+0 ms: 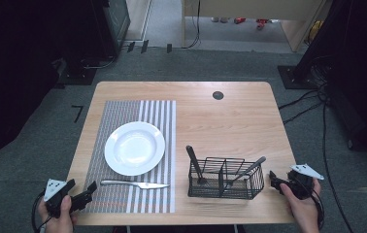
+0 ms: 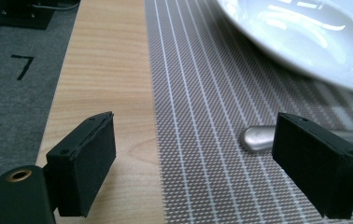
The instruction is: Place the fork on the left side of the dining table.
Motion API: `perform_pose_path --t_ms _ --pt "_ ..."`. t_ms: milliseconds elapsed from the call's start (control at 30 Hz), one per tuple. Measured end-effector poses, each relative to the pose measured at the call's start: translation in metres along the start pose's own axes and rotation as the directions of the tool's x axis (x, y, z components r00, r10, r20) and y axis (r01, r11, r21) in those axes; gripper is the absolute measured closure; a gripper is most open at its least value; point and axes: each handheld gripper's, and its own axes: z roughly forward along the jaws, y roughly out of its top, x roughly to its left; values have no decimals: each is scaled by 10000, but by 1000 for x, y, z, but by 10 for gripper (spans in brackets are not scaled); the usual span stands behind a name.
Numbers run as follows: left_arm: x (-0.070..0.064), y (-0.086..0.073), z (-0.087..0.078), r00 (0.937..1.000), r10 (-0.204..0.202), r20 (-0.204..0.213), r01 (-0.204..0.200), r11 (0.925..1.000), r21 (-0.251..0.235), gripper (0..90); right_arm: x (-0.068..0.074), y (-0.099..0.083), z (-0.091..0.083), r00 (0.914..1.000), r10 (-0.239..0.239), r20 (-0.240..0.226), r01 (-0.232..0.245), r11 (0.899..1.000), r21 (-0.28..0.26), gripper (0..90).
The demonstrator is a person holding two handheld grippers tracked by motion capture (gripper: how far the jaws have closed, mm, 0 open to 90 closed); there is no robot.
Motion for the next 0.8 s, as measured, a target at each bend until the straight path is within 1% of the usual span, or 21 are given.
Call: perform_pose_path --t_ms 100,133,167,200,233,267,300,333,367,433,467,500,533,567,600,633,733,767,800 --pt "-3 2 -3 10000 -2 36 3 9999 -140 139 0 0 0 10000 -2 1 2 10000 -2 138" --pt "-8 5 -6 9999 61 110 -58 9996 -279 140 0 0 0 10000 6 7 -6 10000 0 138" --pt "-8 5 -6 9999 61 110 -58 9996 -279 140 0 0 0 10000 6 7 -6 10000 0 138" --pt "-15 8 -9 9996 188 202 -179 9989 -434 140 0 0 0 10000 10 15 -10 10000 -3 138" --pt "-15 8 -9 9996 188 202 -179 9989 -434 140 0 0 0 10000 10 15 -10 10000 -3 138" --pt "-21 11 -12 9990 290 332 -272 9982 -532 140 0 0 0 10000 11 15 -11 10000 -2 138" --pt "-29 15 -14 9975 527 462 -498 9968 -620 140 0 0 0 10000 11 14 -11 10000 -3 138" --pt "-34 17 -16 9964 620 586 -579 9959 -694 140 0 0 0 10000 11 15 -11 10000 -2 138" --pt "-34 17 -16 9964 620 586 -579 9959 -694 140 0 0 0 10000 11 15 -11 10000 -2 138" --pt "-49 24 -18 9913 881 973 -799 9932 -848 140 0 0 0 10000 9 15 -9 10000 -1 138" --pt "-54 26 -18 9895 945 1098 -849 9924 -894 140 0 0 0 10000 11 13 -11 10000 -3 138" --pt "-54 26 -18 9895 945 1098 -849 9924 -894 140 0 0 0 10000 11 13 -11 10000 -3 138" --pt "-64 31 -18 9857 1019 1341 -892 9913 -972 140 0 0 0 10000 11 15 -11 10000 -1 137" --pt "-64 31 -18 9857 1019 1341 -892 9913 -972 140 0 0 0 10000 11 15 -11 10000 -1 137" --pt "-69 34 -18 9825 1061 1532 -920 9911 -964 140 0 0 0 10000 7 14 -7 10000 -3 137" --pt "-77 39 -17 9770 1126 1813 -955 9904 -1004 140 0 0 0 10000 10 11 -10 10000 -1 138" --pt "-89 47 -16 9671 1117 2287 -892 9903 -1065 140 0 0 0 10000 8 11 -8 10000 -4 138" --pt "-89 47 -16 9671 1117 2287 -892 9903 -1065 140 0 0 0 10000 8 11 -8 10000 -3 138" --pt "-96 51 -14 9616 1094 2516 -845 9906 -1078 140 0 0 0 10000 7 10 -7 10000 -3 138"
